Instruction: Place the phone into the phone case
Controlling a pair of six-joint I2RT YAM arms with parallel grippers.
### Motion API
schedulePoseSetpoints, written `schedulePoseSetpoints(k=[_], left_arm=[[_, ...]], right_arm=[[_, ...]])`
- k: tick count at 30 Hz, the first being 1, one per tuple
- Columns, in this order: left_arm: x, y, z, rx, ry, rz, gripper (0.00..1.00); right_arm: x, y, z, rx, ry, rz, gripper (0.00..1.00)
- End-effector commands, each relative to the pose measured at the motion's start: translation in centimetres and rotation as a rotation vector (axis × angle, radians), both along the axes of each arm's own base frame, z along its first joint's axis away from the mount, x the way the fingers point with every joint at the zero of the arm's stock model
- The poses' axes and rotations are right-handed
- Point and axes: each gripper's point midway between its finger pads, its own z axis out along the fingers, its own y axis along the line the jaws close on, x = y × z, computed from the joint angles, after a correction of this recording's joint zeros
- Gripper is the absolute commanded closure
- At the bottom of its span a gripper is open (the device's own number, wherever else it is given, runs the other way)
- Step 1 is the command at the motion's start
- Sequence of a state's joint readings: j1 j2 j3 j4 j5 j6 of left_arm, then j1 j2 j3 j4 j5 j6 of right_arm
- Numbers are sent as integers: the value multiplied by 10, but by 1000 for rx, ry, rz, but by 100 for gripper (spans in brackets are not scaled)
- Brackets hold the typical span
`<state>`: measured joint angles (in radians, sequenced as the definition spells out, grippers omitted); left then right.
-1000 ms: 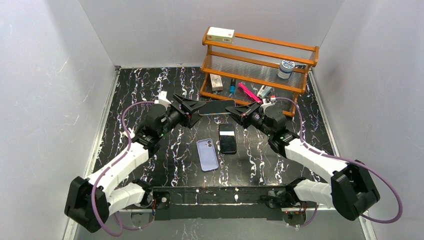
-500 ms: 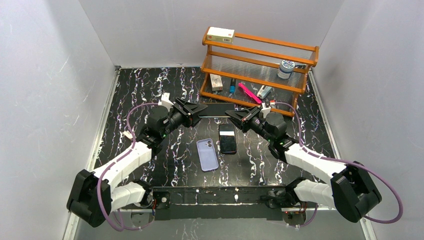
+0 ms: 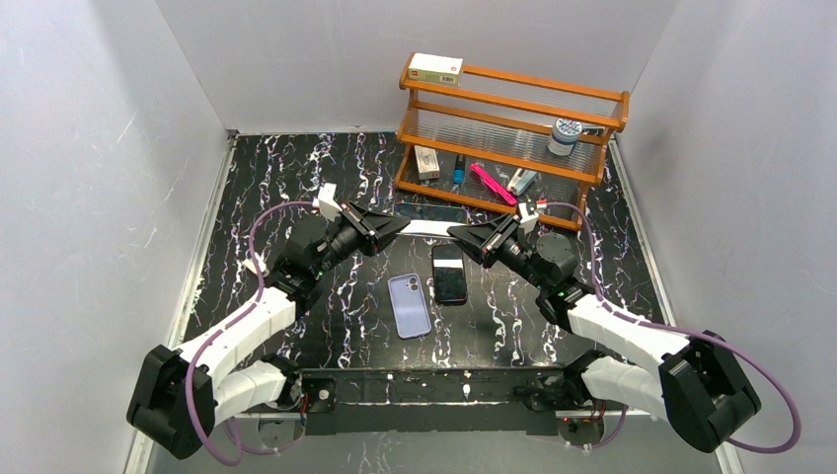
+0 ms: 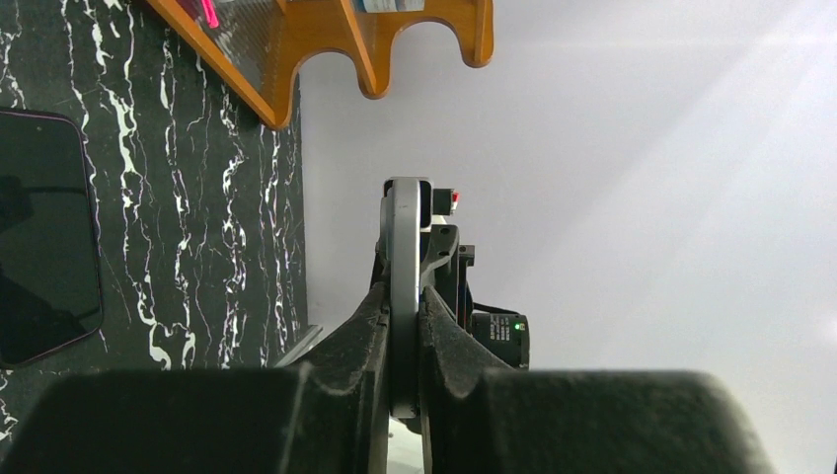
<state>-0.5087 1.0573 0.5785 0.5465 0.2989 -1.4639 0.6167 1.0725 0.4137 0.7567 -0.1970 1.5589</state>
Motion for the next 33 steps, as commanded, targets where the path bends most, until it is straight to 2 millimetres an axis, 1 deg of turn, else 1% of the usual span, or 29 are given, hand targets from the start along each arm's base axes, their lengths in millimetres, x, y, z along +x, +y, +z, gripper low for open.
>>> schedulePoseSetpoints(k=[1, 4, 6, 7, 9, 10, 13, 15, 17, 19, 22, 25, 27, 29, 32, 33], left_arm=[[-5, 6, 52, -56, -197, 5, 100], [-13, 3, 58, -48, -232, -36, 100], [-19, -1, 62, -33, -268, -75, 100], [-22, -3, 63, -26, -283, -103, 100], [-31, -8, 65, -10, -316, -164, 100], [-36, -11, 66, -3, -330, -201, 100], [-49, -19, 60, 30, -351, -313, 100], [-57, -23, 52, 59, -351, -387, 100], [-64, -27, 37, 101, -326, -465, 100], [-71, -28, 24, 140, -313, -530, 100], [-82, -28, 10, 188, -313, -608, 100], [-90, -26, 3, 226, -332, -679, 100], [-96, -26, -1, 234, -349, -729, 100], [-101, -26, 0, 223, -355, -770, 100], [-104, -26, -1, 225, -364, -795, 99], [-104, -25, -2, 228, -361, -802, 99]], right_arm=[[-39, 7, -15, -113, -115, 168, 68], [-47, 2, -16, -171, -184, 180, 53], [-50, -2, -20, -274, -219, 188, 45], [-52, -4, -19, -315, -249, 194, 41], [-56, -10, -19, -408, -304, 214, 30], [-57, -13, -21, -452, -305, 219, 26], [-60, -27, -24, -561, -286, 208, 23], [-63, -33, -14, -574, -311, 188, 18], [-66, -36, 0, -565, -346, 175, 15], [-66, -39, 11, -574, -366, 162, 13], [-67, -41, 18, -611, -380, 172, 10], [-70, -36, 21, -634, -418, 238, 9], [-78, -26, 24, -622, -468, 332, 12], [-89, -17, 29, -585, -508, 433, 17], [-104, -7, 30, -519, -530, 561, 23], [-106, -5, 29, -504, -532, 580, 26]])
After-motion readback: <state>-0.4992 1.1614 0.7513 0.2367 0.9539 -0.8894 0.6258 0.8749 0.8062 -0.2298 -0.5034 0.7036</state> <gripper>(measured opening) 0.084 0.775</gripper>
